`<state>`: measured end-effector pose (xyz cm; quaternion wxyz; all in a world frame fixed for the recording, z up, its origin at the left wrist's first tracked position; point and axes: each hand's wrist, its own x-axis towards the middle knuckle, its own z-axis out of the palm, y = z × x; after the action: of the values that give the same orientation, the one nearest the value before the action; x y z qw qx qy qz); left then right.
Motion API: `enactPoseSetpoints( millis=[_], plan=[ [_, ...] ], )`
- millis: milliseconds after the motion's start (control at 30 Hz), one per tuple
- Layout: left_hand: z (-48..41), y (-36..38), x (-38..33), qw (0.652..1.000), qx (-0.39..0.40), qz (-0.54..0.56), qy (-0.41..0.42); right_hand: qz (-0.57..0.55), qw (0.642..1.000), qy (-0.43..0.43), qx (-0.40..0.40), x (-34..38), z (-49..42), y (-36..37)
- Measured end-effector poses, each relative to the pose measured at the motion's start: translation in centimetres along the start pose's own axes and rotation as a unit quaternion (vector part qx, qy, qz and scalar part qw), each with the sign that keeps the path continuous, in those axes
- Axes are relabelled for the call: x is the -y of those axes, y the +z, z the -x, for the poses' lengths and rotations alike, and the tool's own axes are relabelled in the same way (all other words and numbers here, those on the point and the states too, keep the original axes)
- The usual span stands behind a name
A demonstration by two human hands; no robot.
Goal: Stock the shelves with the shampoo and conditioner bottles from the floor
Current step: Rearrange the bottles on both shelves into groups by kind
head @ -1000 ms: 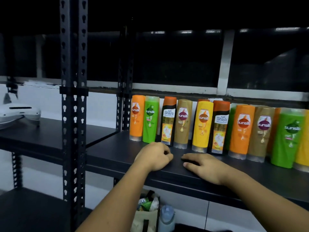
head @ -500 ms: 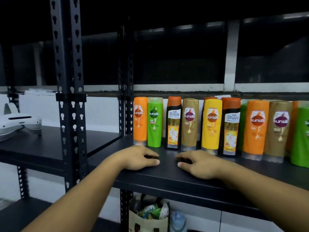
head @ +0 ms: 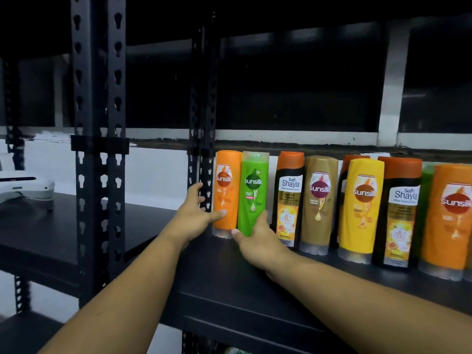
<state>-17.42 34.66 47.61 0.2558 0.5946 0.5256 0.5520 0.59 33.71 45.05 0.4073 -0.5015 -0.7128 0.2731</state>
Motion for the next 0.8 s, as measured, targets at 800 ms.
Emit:
enactPoseSetpoints(
  millis=[800],
  plan=[
    [-0.5, 0.4, 2.4, 0.997, 0.04, -0.053, 0.038, -0.047, 0.998, -0.023, -0.025, -0.3, -1.7, 1.1]
  ],
)
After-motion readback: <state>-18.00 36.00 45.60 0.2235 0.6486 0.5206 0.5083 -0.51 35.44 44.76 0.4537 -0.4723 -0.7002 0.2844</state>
